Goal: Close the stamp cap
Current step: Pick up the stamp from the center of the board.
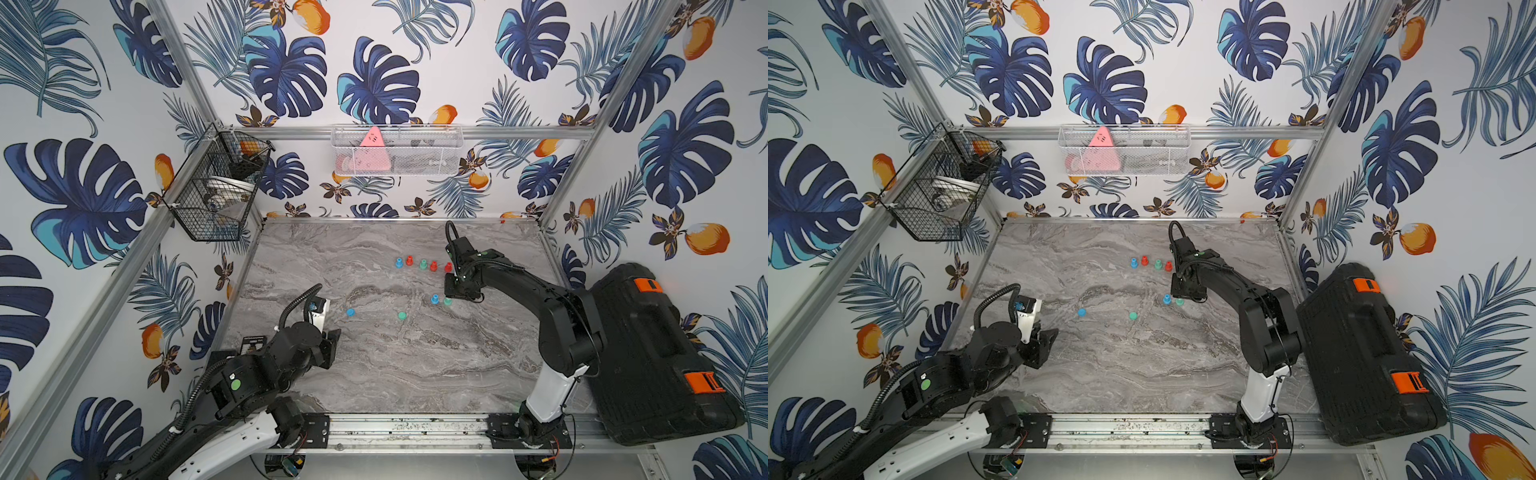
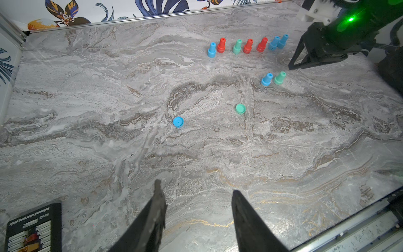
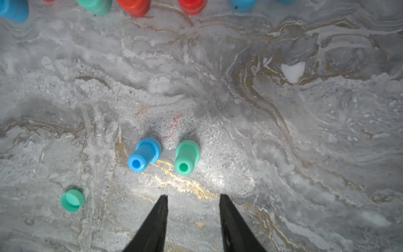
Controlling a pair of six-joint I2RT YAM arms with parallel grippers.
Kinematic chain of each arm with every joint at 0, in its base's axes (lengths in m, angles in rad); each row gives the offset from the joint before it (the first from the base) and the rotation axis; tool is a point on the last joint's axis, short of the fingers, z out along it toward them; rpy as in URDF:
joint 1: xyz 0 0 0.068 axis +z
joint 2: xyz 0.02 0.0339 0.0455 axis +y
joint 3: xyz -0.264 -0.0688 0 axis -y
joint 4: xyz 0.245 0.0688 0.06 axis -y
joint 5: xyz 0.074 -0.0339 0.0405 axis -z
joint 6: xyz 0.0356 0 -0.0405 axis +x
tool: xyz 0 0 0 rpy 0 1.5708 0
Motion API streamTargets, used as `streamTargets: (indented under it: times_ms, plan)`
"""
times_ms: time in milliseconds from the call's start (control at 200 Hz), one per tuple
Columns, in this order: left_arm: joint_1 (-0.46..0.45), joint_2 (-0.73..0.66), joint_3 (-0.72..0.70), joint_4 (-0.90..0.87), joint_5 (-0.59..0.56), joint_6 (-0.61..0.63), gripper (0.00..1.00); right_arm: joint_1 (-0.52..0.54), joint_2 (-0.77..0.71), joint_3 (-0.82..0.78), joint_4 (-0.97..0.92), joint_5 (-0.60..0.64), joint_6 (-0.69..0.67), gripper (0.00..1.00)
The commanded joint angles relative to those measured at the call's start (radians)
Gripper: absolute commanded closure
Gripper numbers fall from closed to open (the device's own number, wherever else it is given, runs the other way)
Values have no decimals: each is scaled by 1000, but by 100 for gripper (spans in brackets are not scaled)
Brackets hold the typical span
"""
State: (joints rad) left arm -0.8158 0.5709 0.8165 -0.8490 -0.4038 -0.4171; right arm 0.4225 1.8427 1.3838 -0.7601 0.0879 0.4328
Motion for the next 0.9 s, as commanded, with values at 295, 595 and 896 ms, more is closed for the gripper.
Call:
streamTargets:
  times_ms: [295, 595, 896]
  plan:
    - [0, -9, -2, 13, -19, 12, 47, -1, 95, 49, -3, -13, -12, 59]
    - [0, -10, -2, 14, -22, 11, 47, -1, 137, 68, -3, -10, -14, 62]
    - [-1, -13, -4, 14, -22, 13, 47, 1, 162, 84, -16, 3, -14, 66]
